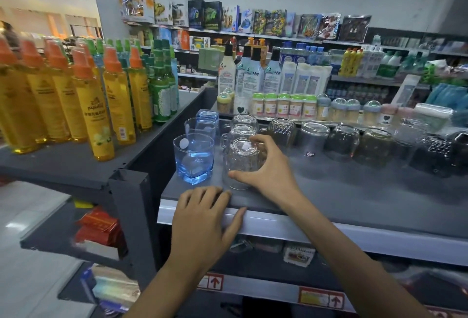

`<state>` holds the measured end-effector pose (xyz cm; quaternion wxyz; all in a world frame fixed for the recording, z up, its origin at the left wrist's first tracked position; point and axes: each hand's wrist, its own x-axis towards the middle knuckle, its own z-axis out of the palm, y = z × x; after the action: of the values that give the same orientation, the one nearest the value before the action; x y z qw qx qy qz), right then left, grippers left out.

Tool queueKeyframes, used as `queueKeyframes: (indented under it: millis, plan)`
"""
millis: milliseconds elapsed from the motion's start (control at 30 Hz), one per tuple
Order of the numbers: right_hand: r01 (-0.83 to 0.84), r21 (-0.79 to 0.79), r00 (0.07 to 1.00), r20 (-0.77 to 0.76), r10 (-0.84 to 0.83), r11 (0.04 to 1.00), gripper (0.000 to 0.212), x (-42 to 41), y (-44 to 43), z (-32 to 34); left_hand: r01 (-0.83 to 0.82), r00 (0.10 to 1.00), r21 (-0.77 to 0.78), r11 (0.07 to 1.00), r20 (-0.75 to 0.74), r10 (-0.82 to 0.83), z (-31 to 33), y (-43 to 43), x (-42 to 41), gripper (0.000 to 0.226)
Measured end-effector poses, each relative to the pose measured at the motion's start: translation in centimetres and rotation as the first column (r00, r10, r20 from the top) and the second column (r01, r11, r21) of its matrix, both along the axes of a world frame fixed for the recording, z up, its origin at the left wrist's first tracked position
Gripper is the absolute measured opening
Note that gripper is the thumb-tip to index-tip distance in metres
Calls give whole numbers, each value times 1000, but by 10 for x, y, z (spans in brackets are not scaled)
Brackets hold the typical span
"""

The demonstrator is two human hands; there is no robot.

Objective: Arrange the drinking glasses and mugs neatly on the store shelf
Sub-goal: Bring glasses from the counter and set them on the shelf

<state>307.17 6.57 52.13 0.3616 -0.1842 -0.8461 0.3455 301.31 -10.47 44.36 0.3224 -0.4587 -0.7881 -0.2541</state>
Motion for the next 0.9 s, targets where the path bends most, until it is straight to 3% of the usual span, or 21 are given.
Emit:
queueKeyframes:
  millis: [433, 600, 667, 900]
  plan:
    - [79, -70, 993, -79, -84, 994, 82, 55, 15, 9, -53, 993, -41, 998, 107, 57, 16, 15, 10, 47]
    - [143, -109, 982, -109, -155, 984, 81, 100, 31, 7, 96, 973, -25, 995, 213, -88, 41, 55, 36, 51]
    - [173, -124, 974, -124, -188, 977, 80, 116, 40, 6, 204, 933, -26, 979, 309, -186, 53, 77, 49, 55]
    - [205, -104, 970, -112, -216, 973, 86, 173, 79, 6, 501, 639, 137, 855, 607, -472, 61, 152, 76, 78]
